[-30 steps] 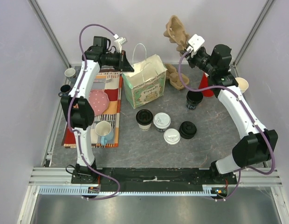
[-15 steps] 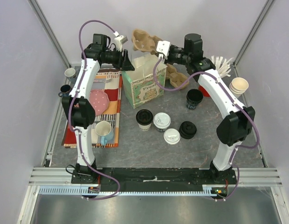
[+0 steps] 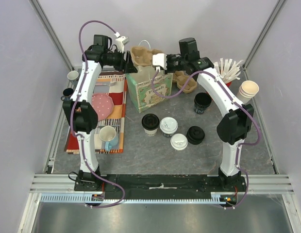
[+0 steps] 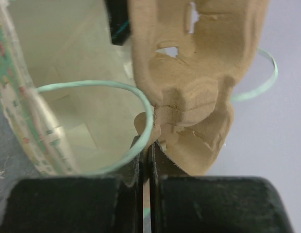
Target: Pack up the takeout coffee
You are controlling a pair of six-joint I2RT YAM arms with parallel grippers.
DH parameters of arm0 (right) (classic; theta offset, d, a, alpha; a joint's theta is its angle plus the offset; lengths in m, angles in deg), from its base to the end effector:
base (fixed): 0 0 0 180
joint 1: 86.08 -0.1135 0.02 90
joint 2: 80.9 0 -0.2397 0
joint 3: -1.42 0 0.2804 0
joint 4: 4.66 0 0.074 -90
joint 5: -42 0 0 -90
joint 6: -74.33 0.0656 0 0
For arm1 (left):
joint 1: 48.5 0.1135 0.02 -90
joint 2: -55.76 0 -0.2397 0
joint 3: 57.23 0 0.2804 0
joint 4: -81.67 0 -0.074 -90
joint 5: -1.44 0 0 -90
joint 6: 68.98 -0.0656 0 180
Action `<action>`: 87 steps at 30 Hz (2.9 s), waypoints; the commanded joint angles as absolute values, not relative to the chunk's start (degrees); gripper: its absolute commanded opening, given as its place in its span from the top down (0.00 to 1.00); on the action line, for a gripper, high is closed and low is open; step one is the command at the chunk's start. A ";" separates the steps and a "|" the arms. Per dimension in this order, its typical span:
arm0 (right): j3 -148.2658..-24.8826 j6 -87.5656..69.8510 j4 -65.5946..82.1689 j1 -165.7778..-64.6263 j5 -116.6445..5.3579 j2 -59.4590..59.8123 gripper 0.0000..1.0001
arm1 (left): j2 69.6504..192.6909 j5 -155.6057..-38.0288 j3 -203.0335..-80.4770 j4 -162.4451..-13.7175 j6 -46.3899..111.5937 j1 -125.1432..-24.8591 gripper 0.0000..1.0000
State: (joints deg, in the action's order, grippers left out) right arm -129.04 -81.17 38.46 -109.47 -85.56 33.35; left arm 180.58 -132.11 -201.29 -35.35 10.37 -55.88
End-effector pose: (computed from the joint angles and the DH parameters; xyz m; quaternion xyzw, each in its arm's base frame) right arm 0.4431 0.2352 0.3533 -0.6852 0.4581 0.0781 0.5608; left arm 0.4994 -0.1103 0.3186 0.2777 0.8206 -0.3306 0.3744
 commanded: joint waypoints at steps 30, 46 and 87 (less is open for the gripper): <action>-130.91 -90.29 51.02 -112.09 -79.29 28.78 1.00 | 174.95 -144.87 -215.57 -43.70 11.29 -50.26 0.43; -126.87 -95.04 49.97 -113.06 -76.13 26.50 1.00 | 176.00 -151.32 -214.61 -23.93 -49.20 -62.57 0.18; -114.92 -89.51 34.60 -113.85 -74.90 19.30 0.44 | 170.99 -132.15 -202.92 -37.45 24.14 -58.35 0.98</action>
State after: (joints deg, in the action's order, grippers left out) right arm -117.59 -91.85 40.97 -113.58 -73.61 24.52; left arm 172.27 -130.60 -203.12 -33.68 16.03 -59.62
